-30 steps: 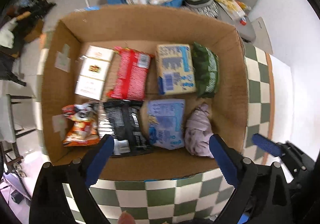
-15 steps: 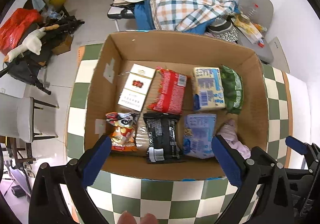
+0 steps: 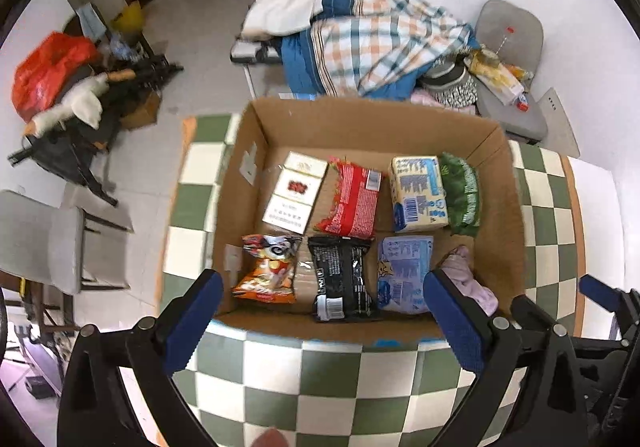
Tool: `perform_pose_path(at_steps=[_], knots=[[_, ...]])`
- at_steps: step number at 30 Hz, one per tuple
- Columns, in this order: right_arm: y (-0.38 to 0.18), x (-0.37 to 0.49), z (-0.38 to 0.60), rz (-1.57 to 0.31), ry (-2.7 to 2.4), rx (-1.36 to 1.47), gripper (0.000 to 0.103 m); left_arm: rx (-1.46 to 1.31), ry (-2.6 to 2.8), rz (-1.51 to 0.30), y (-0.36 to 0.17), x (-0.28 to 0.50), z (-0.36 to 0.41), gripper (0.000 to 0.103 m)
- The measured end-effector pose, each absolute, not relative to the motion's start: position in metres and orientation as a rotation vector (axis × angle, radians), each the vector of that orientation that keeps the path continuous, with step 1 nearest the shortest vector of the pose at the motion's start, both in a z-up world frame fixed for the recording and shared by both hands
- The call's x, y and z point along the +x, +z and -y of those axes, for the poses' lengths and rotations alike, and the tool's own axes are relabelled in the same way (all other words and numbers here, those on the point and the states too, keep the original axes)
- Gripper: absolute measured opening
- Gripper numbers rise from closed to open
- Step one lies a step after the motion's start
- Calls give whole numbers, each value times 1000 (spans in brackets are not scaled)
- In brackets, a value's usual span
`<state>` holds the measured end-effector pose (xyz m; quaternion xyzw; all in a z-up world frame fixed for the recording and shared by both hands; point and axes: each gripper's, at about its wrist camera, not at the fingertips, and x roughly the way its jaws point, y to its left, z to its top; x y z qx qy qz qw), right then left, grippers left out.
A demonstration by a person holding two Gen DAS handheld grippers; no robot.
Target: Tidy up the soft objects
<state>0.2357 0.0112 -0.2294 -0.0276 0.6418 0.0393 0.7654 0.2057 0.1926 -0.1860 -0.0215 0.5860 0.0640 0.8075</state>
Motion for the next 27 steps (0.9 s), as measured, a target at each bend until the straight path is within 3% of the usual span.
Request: perform_pose_path(at_steps=[14, 27], knots=[[-54, 130, 21, -1090, 94, -29, 103, -43, 123, -1080, -62, 115, -171, 103], [5, 91, 26, -1026, 126, -35, 103, -62, 128, -1011, -17, 84, -166, 103]])
